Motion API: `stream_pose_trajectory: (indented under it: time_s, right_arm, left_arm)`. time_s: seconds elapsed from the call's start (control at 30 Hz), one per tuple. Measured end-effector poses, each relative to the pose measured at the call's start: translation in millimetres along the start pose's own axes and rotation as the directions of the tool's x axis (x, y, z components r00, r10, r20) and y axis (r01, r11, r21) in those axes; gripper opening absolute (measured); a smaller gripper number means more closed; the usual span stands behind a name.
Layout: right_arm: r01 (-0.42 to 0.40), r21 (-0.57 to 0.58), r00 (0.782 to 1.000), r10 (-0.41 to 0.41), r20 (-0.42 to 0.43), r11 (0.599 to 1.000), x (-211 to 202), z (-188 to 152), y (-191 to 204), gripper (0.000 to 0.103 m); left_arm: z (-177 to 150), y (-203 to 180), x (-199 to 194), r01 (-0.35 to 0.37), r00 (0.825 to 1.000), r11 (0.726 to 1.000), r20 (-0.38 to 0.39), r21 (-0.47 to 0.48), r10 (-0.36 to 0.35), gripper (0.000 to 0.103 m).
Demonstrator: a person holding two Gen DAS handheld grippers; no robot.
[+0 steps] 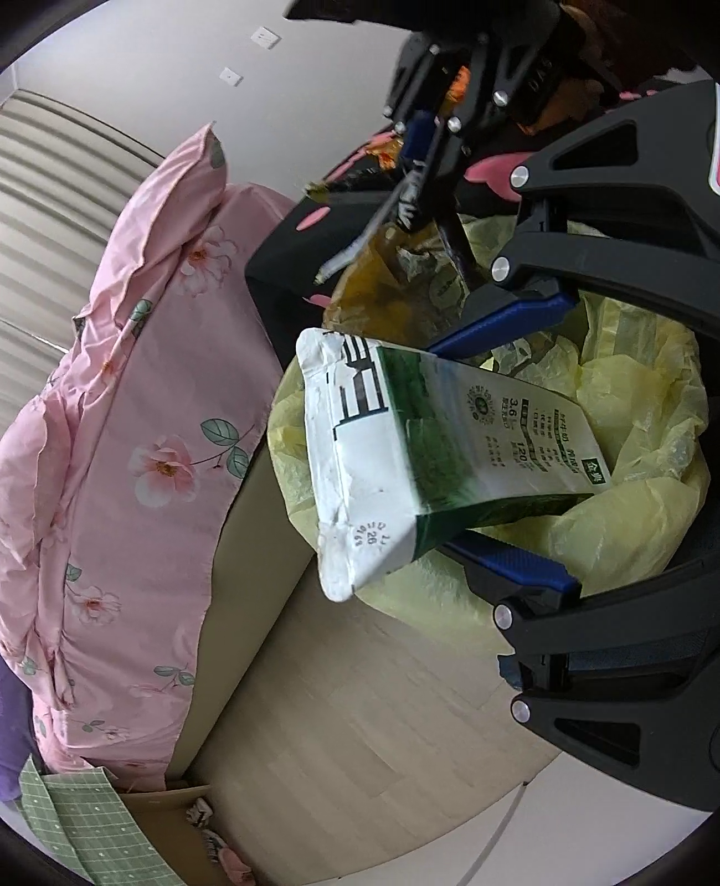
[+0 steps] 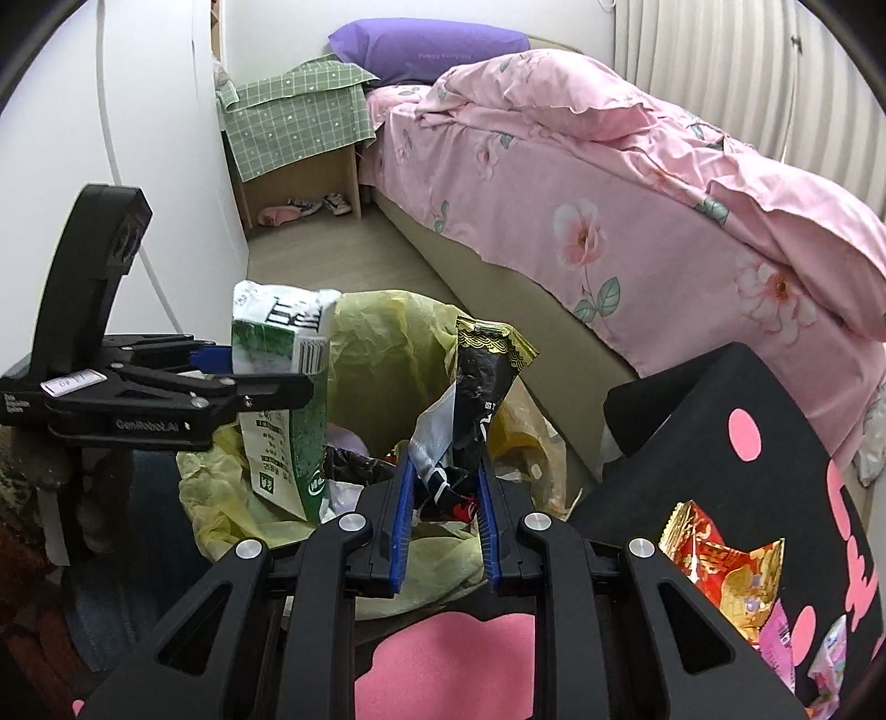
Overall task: Collect trash
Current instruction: 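Carry carton and strip over the yellow bin and release both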
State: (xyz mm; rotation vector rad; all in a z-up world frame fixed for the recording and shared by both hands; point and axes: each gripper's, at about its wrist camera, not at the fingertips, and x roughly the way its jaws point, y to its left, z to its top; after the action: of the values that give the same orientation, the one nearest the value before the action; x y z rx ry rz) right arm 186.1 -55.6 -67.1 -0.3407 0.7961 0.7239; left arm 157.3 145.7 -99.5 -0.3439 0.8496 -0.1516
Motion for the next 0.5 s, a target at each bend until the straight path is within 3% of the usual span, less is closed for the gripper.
stream_pose_trajectory:
  time_s: [0.13,0.2,0.27,0.3,0.5]
  right_arm:
    - [-0.010,0.012,1.000,0.010,0.019,1.000,0,3,0,0.020]
    - [-0.028,0.042,0.999,0.027,0.025,0.999,1,5,-1,0.024]
    - [-0.046,0.054,0.999,0.046,0.014,0.997,4,4,-2,0.047]
    - [-0.054,0.054,0.999,0.054,0.004,0.997,4,3,-1,0.051]
    - [-0.022,0.055,0.999,0.020,0.036,0.998,-26,-9,-3,0.053]
  left_arm:
    - [9,0,-11,0.033,0.999,0.999,0.017,-0.029,-0.032,0.061]
    - [15,0,-18,0.045,0.998,0.998,0.036,-0.040,-0.044,0.067]
    - [20,-2,-27,0.048,0.998,0.997,0.052,-0.054,-0.045,0.076]
    - [22,-4,-30,0.043,0.997,0.998,0.060,-0.054,-0.040,0.078]
    - [30,-16,-66,-0.031,0.986,0.997,0.162,-0.069,0.041,0.079]
